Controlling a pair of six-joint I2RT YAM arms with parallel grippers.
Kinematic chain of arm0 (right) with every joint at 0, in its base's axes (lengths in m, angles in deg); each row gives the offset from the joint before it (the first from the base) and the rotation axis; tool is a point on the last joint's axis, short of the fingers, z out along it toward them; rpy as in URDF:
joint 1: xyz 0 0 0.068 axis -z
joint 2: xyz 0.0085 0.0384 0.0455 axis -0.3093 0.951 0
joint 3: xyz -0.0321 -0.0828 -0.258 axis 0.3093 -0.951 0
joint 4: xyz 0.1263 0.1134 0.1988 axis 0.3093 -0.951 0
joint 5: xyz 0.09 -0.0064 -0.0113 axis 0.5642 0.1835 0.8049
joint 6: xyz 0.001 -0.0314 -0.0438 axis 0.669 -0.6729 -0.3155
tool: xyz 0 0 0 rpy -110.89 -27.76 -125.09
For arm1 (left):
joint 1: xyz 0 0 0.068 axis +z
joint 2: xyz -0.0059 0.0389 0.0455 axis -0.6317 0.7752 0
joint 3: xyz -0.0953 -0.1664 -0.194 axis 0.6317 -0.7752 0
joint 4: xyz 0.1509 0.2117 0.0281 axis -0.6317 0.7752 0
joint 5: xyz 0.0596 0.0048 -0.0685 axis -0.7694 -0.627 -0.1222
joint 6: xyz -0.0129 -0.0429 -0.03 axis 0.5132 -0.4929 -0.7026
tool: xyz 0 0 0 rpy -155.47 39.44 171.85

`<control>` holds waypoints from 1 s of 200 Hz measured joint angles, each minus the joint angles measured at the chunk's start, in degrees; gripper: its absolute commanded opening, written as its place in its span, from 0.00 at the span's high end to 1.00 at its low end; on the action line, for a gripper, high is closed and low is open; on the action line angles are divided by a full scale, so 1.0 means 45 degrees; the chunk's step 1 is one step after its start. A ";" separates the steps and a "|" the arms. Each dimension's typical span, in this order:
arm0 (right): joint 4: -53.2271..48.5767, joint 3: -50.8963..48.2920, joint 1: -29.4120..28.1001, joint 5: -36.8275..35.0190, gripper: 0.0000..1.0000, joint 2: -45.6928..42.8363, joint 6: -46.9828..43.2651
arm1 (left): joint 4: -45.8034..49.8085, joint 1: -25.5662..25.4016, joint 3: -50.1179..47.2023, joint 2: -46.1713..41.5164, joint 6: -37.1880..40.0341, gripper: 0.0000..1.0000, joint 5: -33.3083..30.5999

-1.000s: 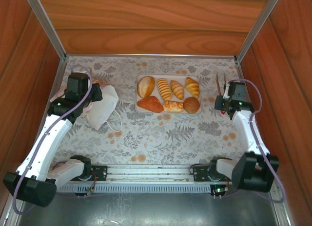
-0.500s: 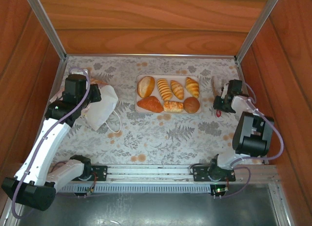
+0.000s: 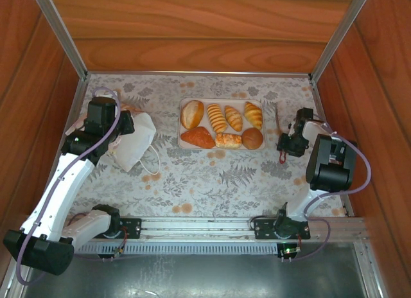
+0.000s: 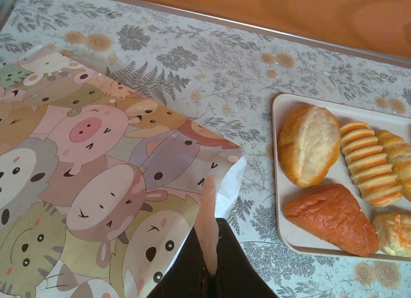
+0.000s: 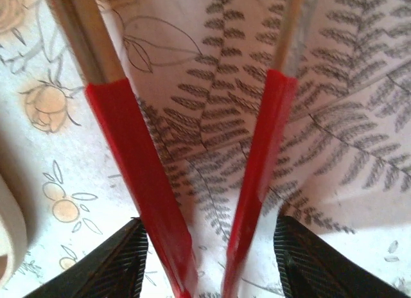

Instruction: Take the fake bread out of the paper bag

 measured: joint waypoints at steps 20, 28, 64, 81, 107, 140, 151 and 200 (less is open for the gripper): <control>-0.0461 0.0029 0.0000 -0.0121 0.37 -0.0520 0.0121 | 0.0000 0.0000 0.0000 0.0000 -0.0005 1.00 0.0000; -0.0641 0.0029 0.0000 -0.0189 0.36 -0.0971 0.0238 | 0.0000 0.0000 0.0000 0.0000 0.0000 1.00 0.0005; -0.1025 0.0083 0.0000 0.0112 0.35 -0.4687 0.0699 | 0.0000 0.0000 0.0078 0.0000 0.0000 1.00 0.0010; -0.0923 0.0141 0.0000 0.1039 0.35 -0.6557 0.0991 | 0.0000 0.0000 0.0272 0.0000 0.0000 1.00 0.0010; -0.0636 0.0155 -0.0102 0.3473 0.36 -0.8412 0.1957 | -0.0010 0.0000 0.0636 -0.0010 0.0019 1.00 0.0010; 0.0379 0.0005 -0.3055 0.5173 0.35 -0.8801 0.3643 | -0.0019 0.0000 0.0903 -0.0083 0.0117 0.98 -0.0010; 0.0957 -0.0209 -0.4527 0.5382 0.34 -0.8694 0.4206 | -0.0015 0.0000 0.1005 -0.0121 0.0160 0.97 -0.0019; 0.3453 -0.0039 -1.0486 0.4993 0.32 -0.5571 0.6086 | 0.0000 0.0000 0.1467 -0.0437 0.0306 0.97 -0.0092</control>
